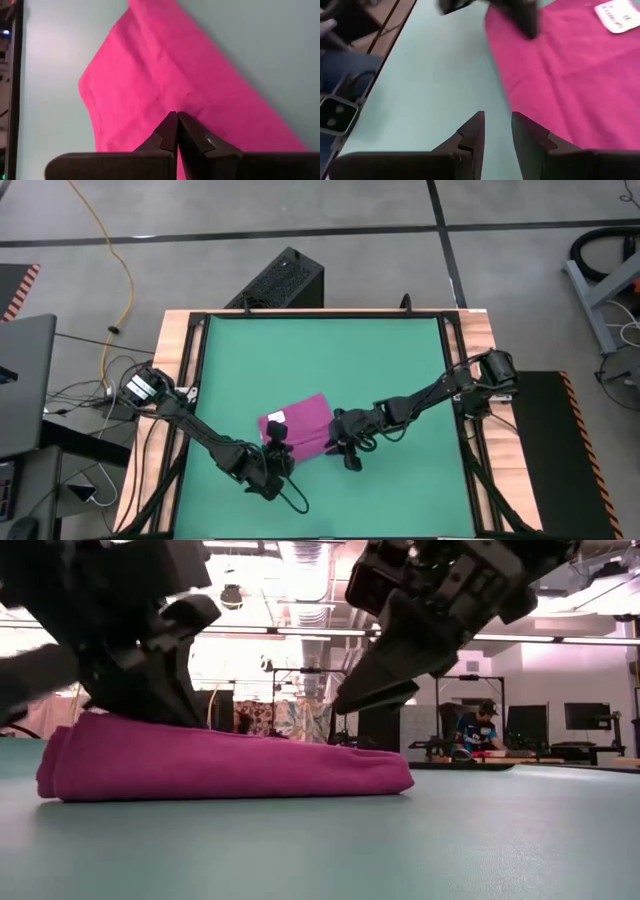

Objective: Roll towel
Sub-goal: Roll the pink towel

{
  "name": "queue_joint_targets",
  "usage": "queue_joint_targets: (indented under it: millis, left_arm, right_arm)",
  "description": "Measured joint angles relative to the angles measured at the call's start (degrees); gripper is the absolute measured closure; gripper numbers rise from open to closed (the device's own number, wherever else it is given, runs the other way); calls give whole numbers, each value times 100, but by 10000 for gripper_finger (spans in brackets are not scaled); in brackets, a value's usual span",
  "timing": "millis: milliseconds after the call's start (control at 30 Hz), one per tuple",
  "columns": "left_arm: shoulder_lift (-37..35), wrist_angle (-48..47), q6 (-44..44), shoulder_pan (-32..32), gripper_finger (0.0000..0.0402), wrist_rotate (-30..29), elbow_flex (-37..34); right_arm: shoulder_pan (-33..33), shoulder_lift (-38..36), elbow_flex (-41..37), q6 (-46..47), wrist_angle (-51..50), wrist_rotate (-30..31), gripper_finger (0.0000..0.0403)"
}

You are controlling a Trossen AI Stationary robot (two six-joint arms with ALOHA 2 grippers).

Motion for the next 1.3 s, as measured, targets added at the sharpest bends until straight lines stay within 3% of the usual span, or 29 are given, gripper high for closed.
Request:
queue_joint_targets:
  millis: [233,667,1300]
  left_arm:
    - [0,-19,-208,92,402,-3,-198]
    - [-7,-60,-207,96,401,-13,-198]
    - [-201,43,672,399,402,239,-209]
  right_arm:
    - [161,7,0,-305,-8,343,286]
    - [-32,282,30,-610,218,358,287]
    - [-386,910,144,-607,449,359,287]
